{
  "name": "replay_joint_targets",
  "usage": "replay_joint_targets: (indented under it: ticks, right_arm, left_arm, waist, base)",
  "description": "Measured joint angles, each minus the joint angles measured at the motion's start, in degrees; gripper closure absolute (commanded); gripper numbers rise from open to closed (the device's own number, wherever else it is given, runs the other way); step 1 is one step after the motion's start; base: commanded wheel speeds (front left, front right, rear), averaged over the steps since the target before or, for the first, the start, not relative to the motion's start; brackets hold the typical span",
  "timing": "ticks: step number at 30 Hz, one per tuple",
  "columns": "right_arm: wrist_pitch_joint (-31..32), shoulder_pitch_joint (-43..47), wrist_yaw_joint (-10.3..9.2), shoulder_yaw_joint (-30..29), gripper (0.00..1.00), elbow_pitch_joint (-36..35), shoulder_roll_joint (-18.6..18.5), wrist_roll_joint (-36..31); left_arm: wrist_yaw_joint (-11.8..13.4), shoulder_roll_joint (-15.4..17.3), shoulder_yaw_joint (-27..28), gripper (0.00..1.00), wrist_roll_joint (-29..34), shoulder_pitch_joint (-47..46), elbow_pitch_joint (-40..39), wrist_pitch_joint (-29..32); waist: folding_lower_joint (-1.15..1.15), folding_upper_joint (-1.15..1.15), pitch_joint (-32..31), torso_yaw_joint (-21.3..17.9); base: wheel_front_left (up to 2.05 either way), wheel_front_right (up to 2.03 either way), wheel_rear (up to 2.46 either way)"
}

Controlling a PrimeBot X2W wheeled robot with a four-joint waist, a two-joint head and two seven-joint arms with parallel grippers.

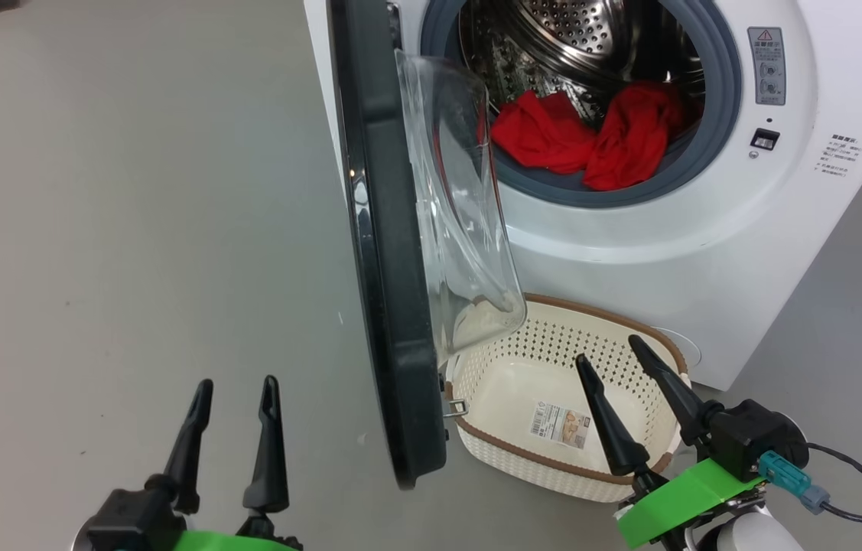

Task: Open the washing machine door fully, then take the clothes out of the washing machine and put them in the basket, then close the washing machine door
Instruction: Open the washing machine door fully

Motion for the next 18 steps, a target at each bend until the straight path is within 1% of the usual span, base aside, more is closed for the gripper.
replay_joint_targets:
  ticks: [10, 11, 12, 13, 14, 18]
  right_arm:
    - [0.0, 0.4, 0.0, 0.6, 0.0, -0.2, 0.1, 1.6]
    - [0.0, 0.4, 0.0, 0.7, 0.0, -0.2, 0.1, 1.6]
    - [0.0, 0.4, 0.0, 0.7, 0.0, -0.2, 0.1, 1.7]
    - [0.0, 0.4, 0.0, 0.8, 0.0, -0.2, 0.1, 2.0]
    - [0.0, 0.4, 0.0, 0.8, 0.0, -0.2, 0.1, 2.1]
    - [0.0, 0.4, 0.0, 0.8, 0.0, -0.2, 0.1, 2.1]
  left_arm:
    - [0.1, 0.0, -0.1, 0.0, -0.1, 0.0, 1.8, 0.0]
    - [0.1, 0.0, -0.1, 0.07, -0.1, 0.0, 1.9, 0.0]
    - [0.1, 0.0, -0.1, 0.51, -0.1, 0.0, 2.1, 0.0]
    - [0.1, 0.0, -0.2, 0.86, -0.1, 0.0, 2.2, 0.0]
    - [0.1, 0.0, -0.3, 1.0, -0.1, 0.0, 2.2, 0.1]
    - [0.1, 0.1, -0.6, 1.0, -0.1, 0.0, 2.2, 0.1]
  waist:
    - [0.0, 0.0, -0.4, -0.3]
    - [0.0, 0.0, -0.4, -0.4]
    - [0.0, 0.0, -0.4, -0.4]
    - [0.0, 0.0, -0.3, -0.4]
    - [0.0, 0.0, -0.3, -0.4]
    - [0.0, 0.0, -0.1, -0.6]
  base:
    - [0.0, 0.0, 0.0]
    - [0.0, 0.0, 0.0]
    - [0.0, 0.0, 0.0]
    - [0.0, 0.0, 0.0]
    - [0.0, 0.0, 0.0]
    - [0.0, 0.0, 0.0]
